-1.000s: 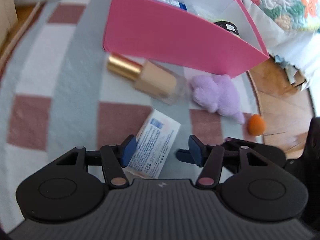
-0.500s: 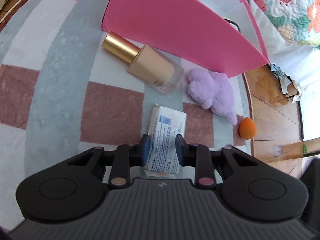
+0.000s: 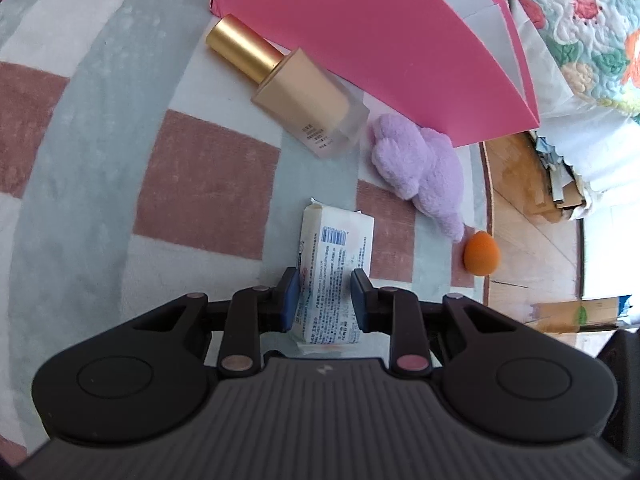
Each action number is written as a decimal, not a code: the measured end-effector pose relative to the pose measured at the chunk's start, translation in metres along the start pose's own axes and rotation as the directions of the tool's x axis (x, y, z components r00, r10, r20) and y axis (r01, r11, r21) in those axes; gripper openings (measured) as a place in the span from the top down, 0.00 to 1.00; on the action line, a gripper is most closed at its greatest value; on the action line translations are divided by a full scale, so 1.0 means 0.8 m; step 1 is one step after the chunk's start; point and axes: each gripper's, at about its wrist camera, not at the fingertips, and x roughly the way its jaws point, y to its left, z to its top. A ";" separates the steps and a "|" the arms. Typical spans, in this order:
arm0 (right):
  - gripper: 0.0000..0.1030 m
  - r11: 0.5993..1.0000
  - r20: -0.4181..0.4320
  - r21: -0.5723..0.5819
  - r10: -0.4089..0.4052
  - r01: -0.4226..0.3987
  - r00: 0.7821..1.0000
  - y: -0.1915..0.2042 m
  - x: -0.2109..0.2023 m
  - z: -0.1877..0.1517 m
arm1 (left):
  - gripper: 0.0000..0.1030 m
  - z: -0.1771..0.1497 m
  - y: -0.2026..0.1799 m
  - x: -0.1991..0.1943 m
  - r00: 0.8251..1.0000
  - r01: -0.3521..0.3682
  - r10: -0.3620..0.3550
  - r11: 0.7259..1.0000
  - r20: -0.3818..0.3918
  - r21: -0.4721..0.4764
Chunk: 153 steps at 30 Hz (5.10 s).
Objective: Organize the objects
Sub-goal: 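Close the left tool on the white soap bar and lift, then carry the soap bar with the left tool into the pink box, then open the left tool to drop the soap beside the yarn, then move the left tool down to the lilac plush toy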
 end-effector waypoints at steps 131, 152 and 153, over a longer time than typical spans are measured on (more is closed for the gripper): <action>0.38 0.994 0.269 -0.109 0.008 0.022 0.963 -0.044 -0.279 0.150 | 0.48 0.065 -0.221 -0.248 0.969 -0.199 0.134 0.923 0.209 0.331; 0.11 0.987 0.274 -0.151 -0.020 0.064 0.961 -0.036 -0.209 0.046 | 0.34 -0.003 -0.164 -0.176 0.975 -0.152 0.090 0.936 0.201 0.319; 0.11 0.986 0.279 -0.149 -0.034 0.078 0.960 -0.039 -0.202 0.044 | 0.33 -0.002 -0.161 -0.170 0.975 -0.151 0.088 0.937 0.206 0.315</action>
